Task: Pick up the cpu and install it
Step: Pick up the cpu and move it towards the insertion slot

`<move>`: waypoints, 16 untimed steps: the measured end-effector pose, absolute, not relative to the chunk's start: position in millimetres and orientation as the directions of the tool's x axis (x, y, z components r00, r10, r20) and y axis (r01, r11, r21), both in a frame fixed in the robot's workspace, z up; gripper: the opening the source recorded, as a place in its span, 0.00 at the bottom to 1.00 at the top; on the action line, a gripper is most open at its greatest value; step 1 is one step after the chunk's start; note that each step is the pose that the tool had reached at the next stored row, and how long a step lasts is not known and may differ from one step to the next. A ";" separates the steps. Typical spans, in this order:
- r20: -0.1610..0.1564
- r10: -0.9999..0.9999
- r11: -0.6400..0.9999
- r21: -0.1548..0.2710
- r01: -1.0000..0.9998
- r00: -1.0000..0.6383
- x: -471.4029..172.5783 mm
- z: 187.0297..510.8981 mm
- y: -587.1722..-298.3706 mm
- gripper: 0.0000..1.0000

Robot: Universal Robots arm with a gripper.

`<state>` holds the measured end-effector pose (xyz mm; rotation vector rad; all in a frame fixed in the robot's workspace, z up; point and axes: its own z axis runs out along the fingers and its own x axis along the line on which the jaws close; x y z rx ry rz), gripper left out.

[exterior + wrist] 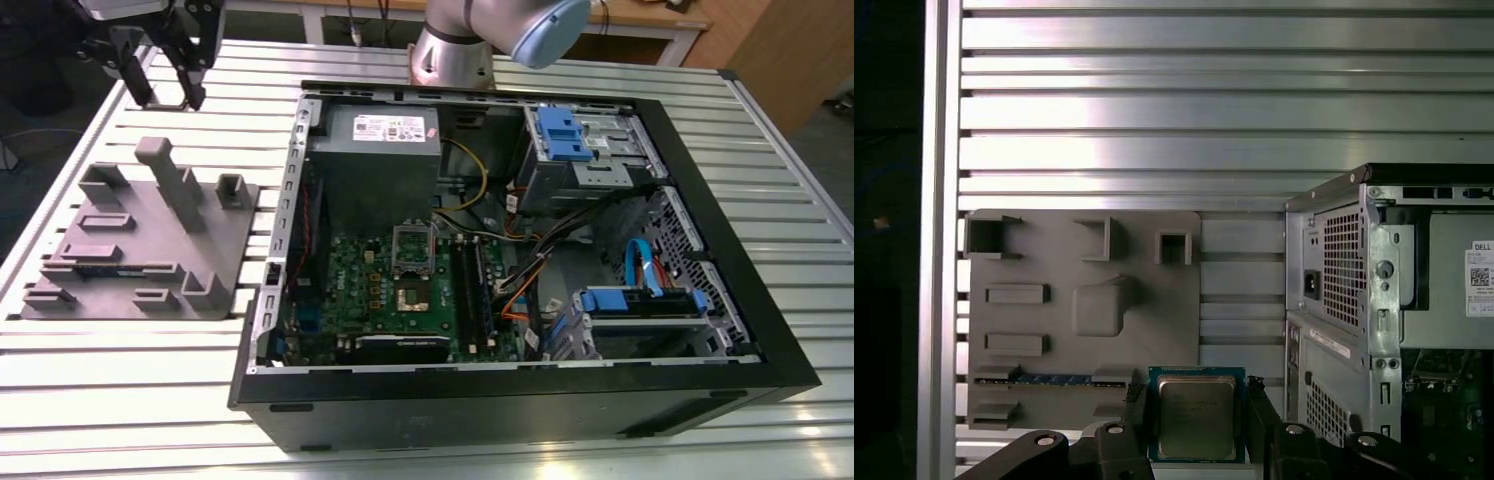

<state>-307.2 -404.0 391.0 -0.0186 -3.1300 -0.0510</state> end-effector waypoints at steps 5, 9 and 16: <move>0.011 0.012 0.999 0.033 0.012 -1.000 -300.8 391.0 -404.0 0.47; 0.011 0.012 0.999 0.033 0.012 -1.000 -295.5 391.0 -404.0 0.47; 0.011 0.012 0.999 0.033 0.012 -1.000 -282.1 391.0 -404.0 0.47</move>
